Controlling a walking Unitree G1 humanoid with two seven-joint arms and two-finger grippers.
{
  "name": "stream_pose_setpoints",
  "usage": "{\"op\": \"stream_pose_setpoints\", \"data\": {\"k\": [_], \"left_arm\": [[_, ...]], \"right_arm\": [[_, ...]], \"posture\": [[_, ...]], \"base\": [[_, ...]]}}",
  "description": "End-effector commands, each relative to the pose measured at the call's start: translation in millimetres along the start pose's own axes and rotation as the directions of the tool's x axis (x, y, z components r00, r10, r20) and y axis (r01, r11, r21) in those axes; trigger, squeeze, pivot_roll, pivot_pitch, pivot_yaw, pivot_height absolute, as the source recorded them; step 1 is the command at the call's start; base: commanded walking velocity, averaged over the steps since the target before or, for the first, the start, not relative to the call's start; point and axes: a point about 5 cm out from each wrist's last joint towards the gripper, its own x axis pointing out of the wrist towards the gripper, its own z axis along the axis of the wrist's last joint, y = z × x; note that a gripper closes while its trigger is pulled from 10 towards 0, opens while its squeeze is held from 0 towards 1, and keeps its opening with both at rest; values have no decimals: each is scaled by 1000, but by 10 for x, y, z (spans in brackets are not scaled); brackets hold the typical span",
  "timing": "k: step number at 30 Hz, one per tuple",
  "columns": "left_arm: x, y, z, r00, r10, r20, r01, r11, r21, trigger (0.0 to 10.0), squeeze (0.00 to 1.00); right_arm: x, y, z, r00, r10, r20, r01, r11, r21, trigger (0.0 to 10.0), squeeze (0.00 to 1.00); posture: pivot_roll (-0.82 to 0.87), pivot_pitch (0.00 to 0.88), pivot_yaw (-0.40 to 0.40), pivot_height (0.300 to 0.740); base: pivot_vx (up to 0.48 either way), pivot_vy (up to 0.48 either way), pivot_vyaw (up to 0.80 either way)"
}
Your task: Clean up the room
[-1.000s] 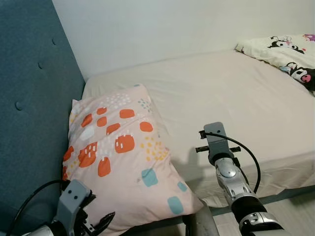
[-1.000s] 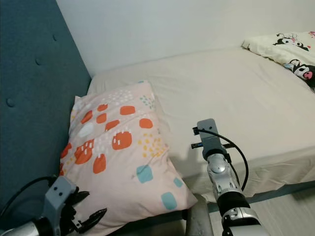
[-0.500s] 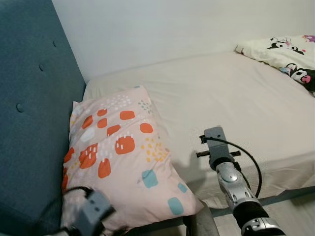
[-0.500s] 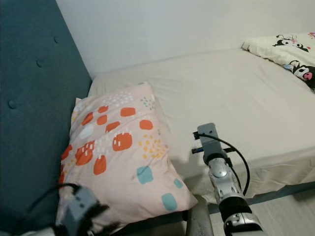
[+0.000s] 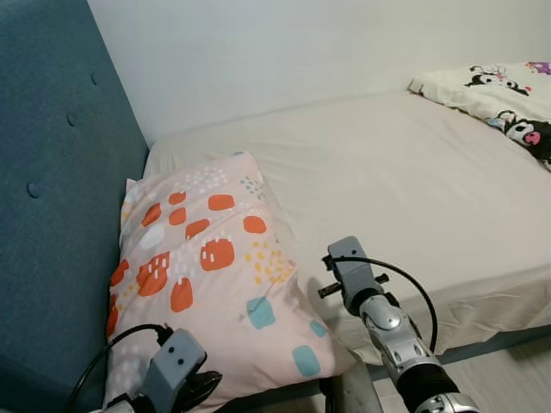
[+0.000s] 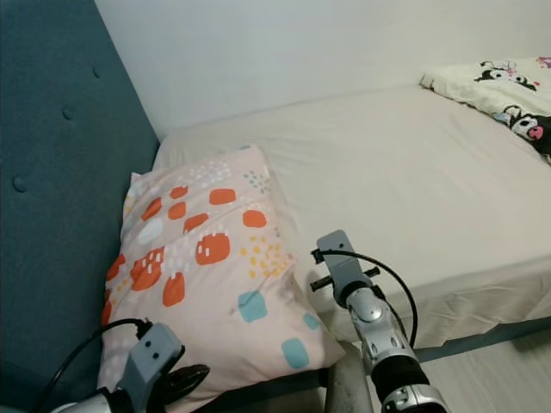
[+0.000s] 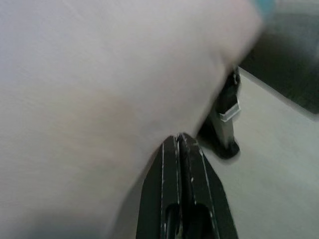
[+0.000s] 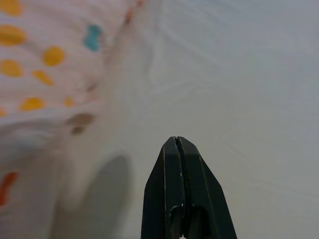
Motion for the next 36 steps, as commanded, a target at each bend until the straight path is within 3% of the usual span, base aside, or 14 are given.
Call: {"op": "stream_pose_setpoints", "data": {"k": [1, 4, 6, 7, 10, 13, 18, 20, 22, 23, 29, 32, 36], "left_arm": [[-3, -43, -137, 996, -38, -82, 39, 999, 20, 0, 0], [147, -22, -261, 980, -44, -192, 64, 993, 101, 0, 0], [147, -22, -261, 980, -44, -192, 64, 993, 101, 0, 0], [246, 48, -271, 979, 5, -204, 23, 990, 136, 0, 0], [319, 118, -247, 979, 54, -196, -22, 986, 165, 0, 0], [533, 388, -71, 966, 231, -117, -203, 956, 214, 0, 0], [620, 520, 27, 958, 272, -94, -242, 938, 249, 0, 0], [689, 724, 138, 946, 311, -86, -273, 914, 301, 0, 0], [689, 724, 138, 946, 311, -86, -273, 914, 301, 0, 0], [715, 918, 231, 932, 352, -88, -302, 887, 349, 0, 0], [680, 1149, 249, 907, 405, -114, -325, 847, 421, 0, 0], [621, 1214, 221, 903, 413, -120, -327, 841, 432, 0, 0], [551, 1181, 148, 910, 395, -127, -313, 854, 414, 0, 0]], "right_arm": [[-20, 56, -40, 999, 28, -17, -28, 1000, 9, 10000, 0], [-30, 59, -37, 999, 36, -18, -35, 999, 8, 10000, 0], [-30, 59, -37, 999, 36, -18, -35, 999, 8, 10000, 0], [-42, 59, -43, 999, 37, -19, -37, 999, 7, 10000, 0], [-51, 59, -50, 999, 37, -20, -36, 999, 7, 10000, 0], [-78, 64, -64, 999, 32, -21, -32, 999, 10, 10000, 0], [-97, 78, -76, 999, 34, -23, -34, 999, 10, 10000, 0], [-128, 104, -100, 999, 41, -31, -41, 999, 11, 10000, 0], [-128, 104, -100, 999, 41, -31, -41, 999, 11, 10000, 0], [-153, 133, -126, 998, 47, -38, -46, 999, 14, 10000, 0], [-169, 179, -130, 997, 59, -44, -58, 998, 14, 10000, 0], [-173, 197, -128, 997, 64, -46, -64, 998, 12, 10000, 0], [-171, 206, -130, 997, 67, -48, -66, 998, 12, 10000, 0]], "posture": [[-83, 108, 28, 576], [-89, 114, 25, 576], [-89, 114, 25, 576], [-93, 118, 24, 576], [-94, 121, 25, 576], [-103, 132, 27, 576], [-106, 134, 29, 576], [-113, 141, 36, 576], [-113, 141, 36, 576], [-114, 144, 35, 576], [-118, 147, 36, 576], [-113, 144, 39, 576], [-109, 142, 38, 576]], "base": [[0, 0, 0], [0, 0, 0], [0, 0, 0], [0, 0, 0], [0, 0, 0], [0, 0, 0], [0, 0, 0], [0, 0, 0], [0, 0, 0], [0, 0, 0], [0, 0, 0], [0, 0, 0], [0, 0, 0]]}}
